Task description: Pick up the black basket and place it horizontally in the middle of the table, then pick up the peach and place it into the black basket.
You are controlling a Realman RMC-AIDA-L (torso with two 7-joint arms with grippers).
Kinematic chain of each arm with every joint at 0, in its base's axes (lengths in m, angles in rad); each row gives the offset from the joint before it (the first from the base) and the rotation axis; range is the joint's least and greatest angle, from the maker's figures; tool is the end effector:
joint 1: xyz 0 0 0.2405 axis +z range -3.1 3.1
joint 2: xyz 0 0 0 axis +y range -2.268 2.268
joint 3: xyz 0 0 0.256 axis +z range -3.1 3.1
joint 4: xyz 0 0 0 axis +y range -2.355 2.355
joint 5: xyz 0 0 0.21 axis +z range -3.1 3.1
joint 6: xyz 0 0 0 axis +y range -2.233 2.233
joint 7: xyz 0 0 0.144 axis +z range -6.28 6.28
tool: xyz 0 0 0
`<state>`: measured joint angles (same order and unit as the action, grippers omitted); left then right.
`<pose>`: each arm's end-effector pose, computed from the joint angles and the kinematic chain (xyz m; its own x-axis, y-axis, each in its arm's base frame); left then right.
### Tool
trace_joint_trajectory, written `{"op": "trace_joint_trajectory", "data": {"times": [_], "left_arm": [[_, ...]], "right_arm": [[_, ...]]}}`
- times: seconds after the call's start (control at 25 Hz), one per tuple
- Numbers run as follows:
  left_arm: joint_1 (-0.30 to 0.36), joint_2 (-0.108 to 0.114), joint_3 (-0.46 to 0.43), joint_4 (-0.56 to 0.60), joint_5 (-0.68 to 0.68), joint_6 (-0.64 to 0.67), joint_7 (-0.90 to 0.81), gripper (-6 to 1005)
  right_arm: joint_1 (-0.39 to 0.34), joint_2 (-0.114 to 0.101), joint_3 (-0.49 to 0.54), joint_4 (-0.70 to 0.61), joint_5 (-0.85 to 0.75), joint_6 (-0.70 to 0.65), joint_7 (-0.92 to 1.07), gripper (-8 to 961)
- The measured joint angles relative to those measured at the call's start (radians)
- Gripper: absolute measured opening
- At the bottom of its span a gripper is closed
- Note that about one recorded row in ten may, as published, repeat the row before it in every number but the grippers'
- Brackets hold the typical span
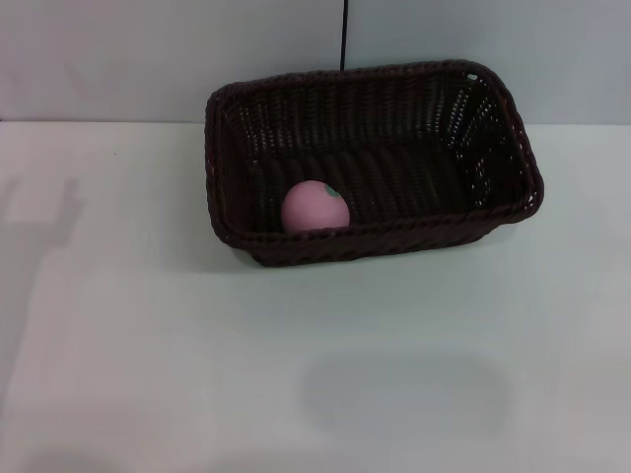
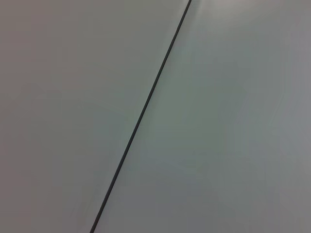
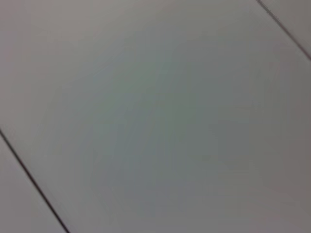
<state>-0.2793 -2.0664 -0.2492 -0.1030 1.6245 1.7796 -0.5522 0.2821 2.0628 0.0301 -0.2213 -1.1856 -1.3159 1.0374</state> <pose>-0.3323 0.2438 0.0422 0.3165 -0.3981 0.8610 0.8834 -0.2070 -0.4204 0.4248 0.2542 0.1075 0.1780 0.2871 -0.9412 -0.9796 0.1419 -0.1420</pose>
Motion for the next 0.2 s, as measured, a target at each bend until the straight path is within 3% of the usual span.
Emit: {"op": "trace_joint_trajectory", "data": {"times": [0.2], "left_arm": [[-0.001, 0.0, -0.005, 0.0, 0.0, -0.003, 0.0, 859]], "right_arm": [[0.0, 0.003, 0.017, 0.001, 0.0, 0.001, -0.001, 420]]}}
